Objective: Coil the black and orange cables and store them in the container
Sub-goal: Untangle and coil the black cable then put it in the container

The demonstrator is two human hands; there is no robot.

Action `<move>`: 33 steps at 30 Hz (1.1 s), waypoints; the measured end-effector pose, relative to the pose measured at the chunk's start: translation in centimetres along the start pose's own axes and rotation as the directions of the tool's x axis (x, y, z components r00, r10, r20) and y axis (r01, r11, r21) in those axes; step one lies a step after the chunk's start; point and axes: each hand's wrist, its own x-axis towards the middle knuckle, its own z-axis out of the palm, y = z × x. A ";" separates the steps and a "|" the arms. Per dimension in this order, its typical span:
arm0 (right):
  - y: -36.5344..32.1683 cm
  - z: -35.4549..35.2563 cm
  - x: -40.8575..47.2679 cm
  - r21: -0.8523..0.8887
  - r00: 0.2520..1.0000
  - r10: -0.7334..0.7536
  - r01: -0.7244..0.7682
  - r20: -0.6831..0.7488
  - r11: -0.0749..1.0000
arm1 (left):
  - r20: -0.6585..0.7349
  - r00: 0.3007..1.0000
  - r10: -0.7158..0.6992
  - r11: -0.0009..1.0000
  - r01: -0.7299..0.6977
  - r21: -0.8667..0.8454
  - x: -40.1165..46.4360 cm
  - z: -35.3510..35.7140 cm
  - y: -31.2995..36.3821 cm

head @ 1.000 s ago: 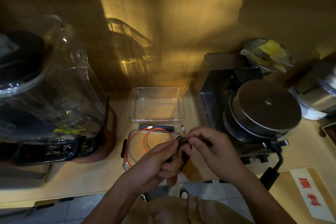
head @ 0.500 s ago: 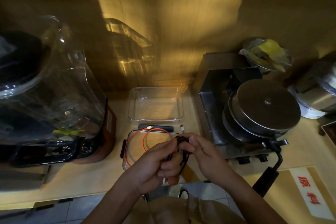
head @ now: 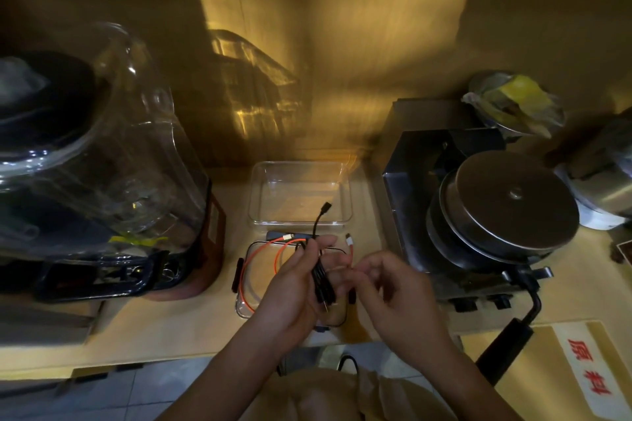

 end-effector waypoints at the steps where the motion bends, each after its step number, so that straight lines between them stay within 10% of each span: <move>1: -0.3 0.3 -0.2 0.019 1.000 -0.007 0.006 0.030 1.000 | -0.016 1.000 0.015 1.000 -0.015 -0.004 0.1 0.0 0.0; 15: -1.1 2.5 -0.4 -0.360 0.971 -0.125 0.194 0.205 0.913 | 0.041 0.990 0.133 0.978 -0.124 -0.168 0.0 0.0 0.2; 22: -1.0 1.9 -0.4 -0.276 0.946 -0.151 0.233 0.286 0.933 | 0.049 0.992 0.120 0.969 -0.106 -0.224 -0.3 0.0 1.2; 27: -0.5 2.1 -0.8 -0.176 0.937 -0.173 0.234 0.303 0.956 | 0.319 0.948 0.023 0.937 0.091 -0.339 0.3 -2.4 1.5; 33: -0.8 2.5 -1.3 0.117 0.946 0.100 -0.142 0.307 0.983 | 0.534 0.843 0.054 0.897 0.194 -0.398 0.1 -3.8 2.1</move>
